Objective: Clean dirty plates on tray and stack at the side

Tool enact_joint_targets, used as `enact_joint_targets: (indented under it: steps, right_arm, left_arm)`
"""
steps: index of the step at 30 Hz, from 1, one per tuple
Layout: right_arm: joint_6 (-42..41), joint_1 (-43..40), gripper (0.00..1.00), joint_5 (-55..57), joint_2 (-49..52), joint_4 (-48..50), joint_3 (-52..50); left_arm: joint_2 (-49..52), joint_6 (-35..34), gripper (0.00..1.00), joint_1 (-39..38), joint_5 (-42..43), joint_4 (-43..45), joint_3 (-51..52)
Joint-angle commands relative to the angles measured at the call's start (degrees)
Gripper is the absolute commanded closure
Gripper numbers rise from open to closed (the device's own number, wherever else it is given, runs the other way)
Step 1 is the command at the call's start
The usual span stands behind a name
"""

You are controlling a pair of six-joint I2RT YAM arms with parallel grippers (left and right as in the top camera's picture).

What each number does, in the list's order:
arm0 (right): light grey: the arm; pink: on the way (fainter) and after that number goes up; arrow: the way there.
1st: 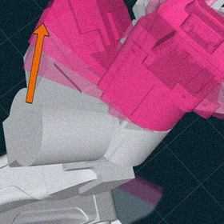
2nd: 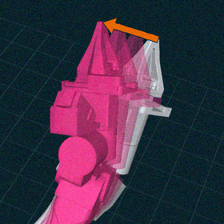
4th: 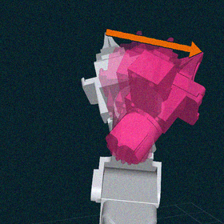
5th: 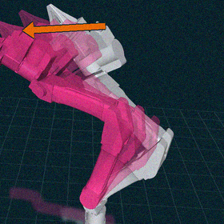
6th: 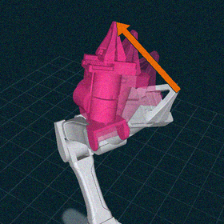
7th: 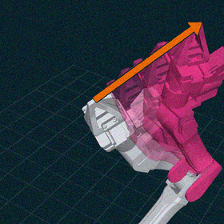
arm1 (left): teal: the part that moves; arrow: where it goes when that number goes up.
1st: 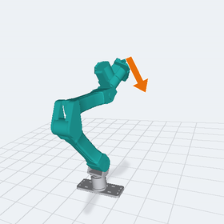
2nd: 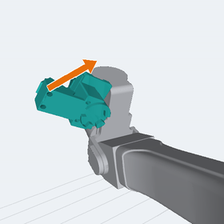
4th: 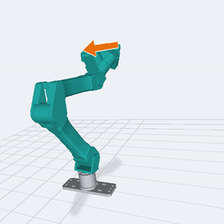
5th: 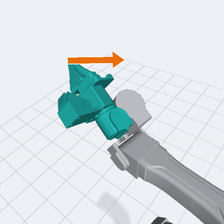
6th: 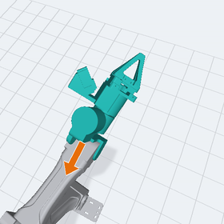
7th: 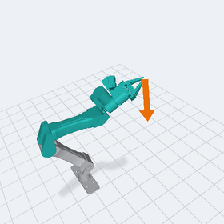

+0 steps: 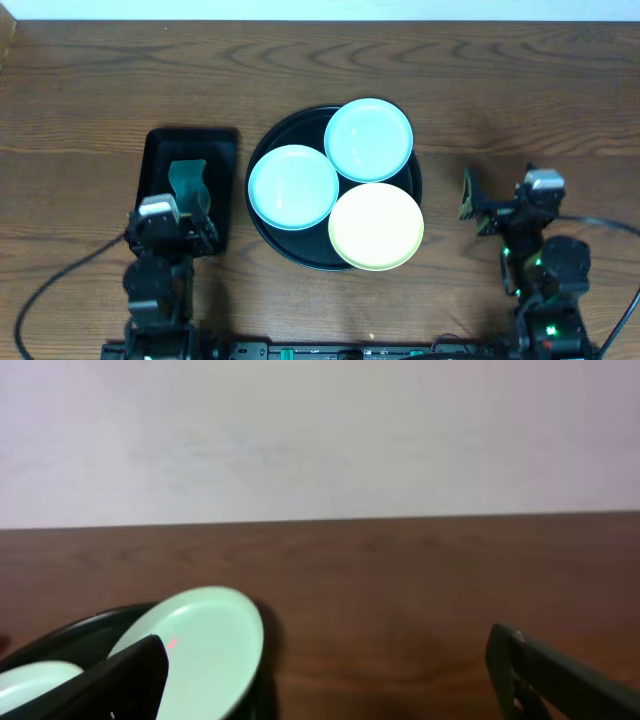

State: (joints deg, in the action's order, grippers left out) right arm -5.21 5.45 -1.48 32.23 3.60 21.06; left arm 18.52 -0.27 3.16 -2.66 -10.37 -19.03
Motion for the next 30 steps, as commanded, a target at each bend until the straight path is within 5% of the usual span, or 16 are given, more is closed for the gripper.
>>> enact_joint_targets:
  steps: [1, 8, 20, 30]
  right_arm:
    - [2.4, 0.1, 0.01, 0.3, 5.7, -0.2, 5.3]
    - [2.4, 0.1, 0.01, -3.8, 16.9, -8.4, 17.8]
    - [3.2, 0.1, 0.01, -6.1, 34.4, -44.2, 44.6]
    - [1.8, 0.2, 0.01, -8.2, 41.5, -49.5, 48.5]
  left_arm:
    - [7.9, -1.1, 0.23, 0.0, 3.0, -4.2, -9.4]
    - [25.5, -2.2, 0.23, 0.0, 8.7, -20.2, -27.9]
    - [58.7, -2.0, 0.23, 0.0, 12.8, -52.7, -65.5]
    - [68.3, -3.3, 0.23, 0.0, 14.1, -54.7, -70.1]
